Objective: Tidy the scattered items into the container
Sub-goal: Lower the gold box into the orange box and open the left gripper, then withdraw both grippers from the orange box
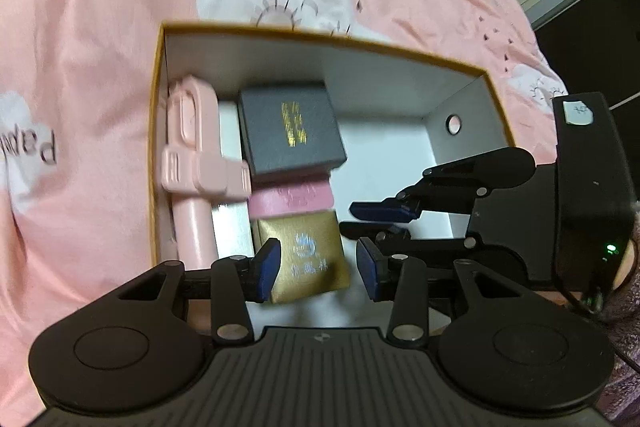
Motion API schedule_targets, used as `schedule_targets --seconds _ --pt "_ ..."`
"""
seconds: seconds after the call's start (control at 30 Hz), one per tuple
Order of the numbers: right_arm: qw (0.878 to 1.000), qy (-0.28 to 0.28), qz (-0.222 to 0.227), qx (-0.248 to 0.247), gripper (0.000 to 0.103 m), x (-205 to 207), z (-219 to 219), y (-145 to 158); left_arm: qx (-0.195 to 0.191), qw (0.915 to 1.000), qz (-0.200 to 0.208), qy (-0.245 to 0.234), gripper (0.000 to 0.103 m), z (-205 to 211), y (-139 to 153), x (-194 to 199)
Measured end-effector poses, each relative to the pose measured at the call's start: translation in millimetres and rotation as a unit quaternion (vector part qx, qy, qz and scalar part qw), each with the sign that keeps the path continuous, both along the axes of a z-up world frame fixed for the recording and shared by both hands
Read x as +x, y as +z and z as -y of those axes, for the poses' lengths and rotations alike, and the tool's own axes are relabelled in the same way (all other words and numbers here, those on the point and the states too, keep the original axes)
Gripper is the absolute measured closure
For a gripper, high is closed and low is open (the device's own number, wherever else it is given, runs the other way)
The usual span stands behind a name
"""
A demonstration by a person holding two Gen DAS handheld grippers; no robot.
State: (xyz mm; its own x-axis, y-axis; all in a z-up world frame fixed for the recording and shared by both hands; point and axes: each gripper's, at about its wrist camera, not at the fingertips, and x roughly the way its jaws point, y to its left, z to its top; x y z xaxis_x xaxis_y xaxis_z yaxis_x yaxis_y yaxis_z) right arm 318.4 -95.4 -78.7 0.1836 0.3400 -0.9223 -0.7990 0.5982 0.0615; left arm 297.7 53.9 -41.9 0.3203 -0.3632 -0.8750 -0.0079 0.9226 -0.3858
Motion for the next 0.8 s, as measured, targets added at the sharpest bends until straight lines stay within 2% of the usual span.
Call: schedule_targets --seconds 0.07,0.17,0.27,0.4,0.5,0.67,0.8 --pt "0.999 -0.023 0.027 -0.005 0.088 -1 1 3 0.01 0.9999 0.013 0.004 0.056 -1 7 -2" --pt "0.997 -0.055 0.063 0.004 0.09 -4 3 9 0.002 0.9997 0.025 0.004 0.056 -2 18 -8" --pt "0.991 -0.083 0.101 0.0 0.09 -6 4 11 0.016 0.9989 0.044 0.001 0.055 0 32 -18" --pt "0.982 -0.121 0.147 -0.009 0.09 -9 8 13 0.019 0.9976 0.066 0.003 0.055 -2 49 -38" --pt "0.971 -0.163 0.176 0.001 0.09 -13 16 21 0.015 0.9963 0.083 0.011 0.055 -6 60 -63" --pt "0.955 -0.252 0.151 0.048 0.089 -25 37 33 0.026 0.9941 0.105 0.005 0.048 -5 75 -112" --pt "0.945 -0.284 0.15 0.066 0.089 -44 44 37 0.046 0.9918 0.119 -0.008 0.044 -2 84 -141"
